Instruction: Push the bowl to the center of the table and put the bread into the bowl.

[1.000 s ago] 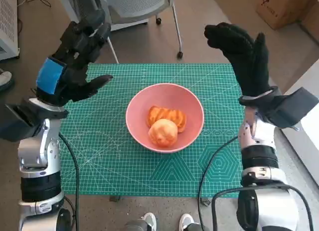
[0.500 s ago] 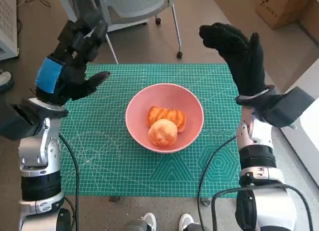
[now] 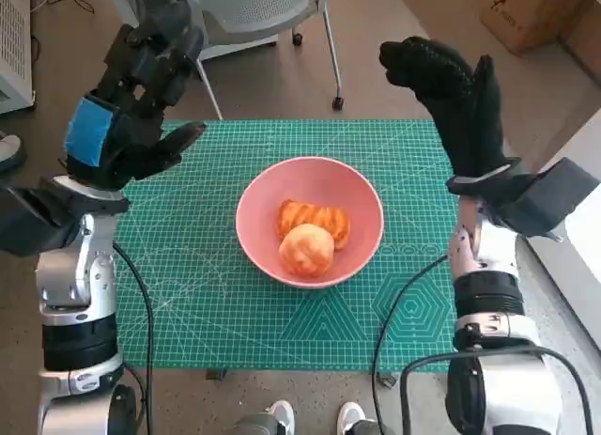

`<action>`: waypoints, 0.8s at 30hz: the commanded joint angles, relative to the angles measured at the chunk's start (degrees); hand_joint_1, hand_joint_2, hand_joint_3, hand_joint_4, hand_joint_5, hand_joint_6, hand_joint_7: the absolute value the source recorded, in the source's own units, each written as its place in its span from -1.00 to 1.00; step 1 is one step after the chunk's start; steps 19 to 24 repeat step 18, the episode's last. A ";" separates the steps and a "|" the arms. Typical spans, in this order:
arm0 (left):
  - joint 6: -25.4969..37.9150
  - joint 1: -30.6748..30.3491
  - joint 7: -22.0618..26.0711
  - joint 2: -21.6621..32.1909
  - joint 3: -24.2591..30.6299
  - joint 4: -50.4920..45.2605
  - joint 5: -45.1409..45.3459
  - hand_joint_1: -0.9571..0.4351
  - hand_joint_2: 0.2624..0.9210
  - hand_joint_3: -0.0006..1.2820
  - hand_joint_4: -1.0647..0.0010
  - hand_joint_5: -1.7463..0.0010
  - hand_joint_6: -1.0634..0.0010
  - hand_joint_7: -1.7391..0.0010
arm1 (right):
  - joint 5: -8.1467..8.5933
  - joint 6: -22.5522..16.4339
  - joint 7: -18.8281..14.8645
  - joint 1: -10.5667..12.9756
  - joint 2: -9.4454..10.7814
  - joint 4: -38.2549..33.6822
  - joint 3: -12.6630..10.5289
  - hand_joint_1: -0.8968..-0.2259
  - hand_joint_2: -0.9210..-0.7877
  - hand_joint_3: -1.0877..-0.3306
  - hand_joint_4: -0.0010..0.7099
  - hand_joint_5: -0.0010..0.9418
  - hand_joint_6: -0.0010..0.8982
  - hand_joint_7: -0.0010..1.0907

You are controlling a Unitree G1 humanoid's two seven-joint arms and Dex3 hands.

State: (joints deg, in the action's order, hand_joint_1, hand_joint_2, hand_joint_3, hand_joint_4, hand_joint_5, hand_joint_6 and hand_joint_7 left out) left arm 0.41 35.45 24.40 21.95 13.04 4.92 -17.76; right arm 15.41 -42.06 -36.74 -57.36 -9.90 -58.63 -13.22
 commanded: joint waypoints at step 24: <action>0.10 1.26 0.02 -0.25 -1.11 -0.24 -0.59 -0.45 1.00 -0.66 0.79 0.99 1.00 0.33 | -0.66 0.79 0.60 0.14 -0.29 -0.45 0.45 -0.43 -1.00 0.26 -0.39 -1.00 -0.23 -1.00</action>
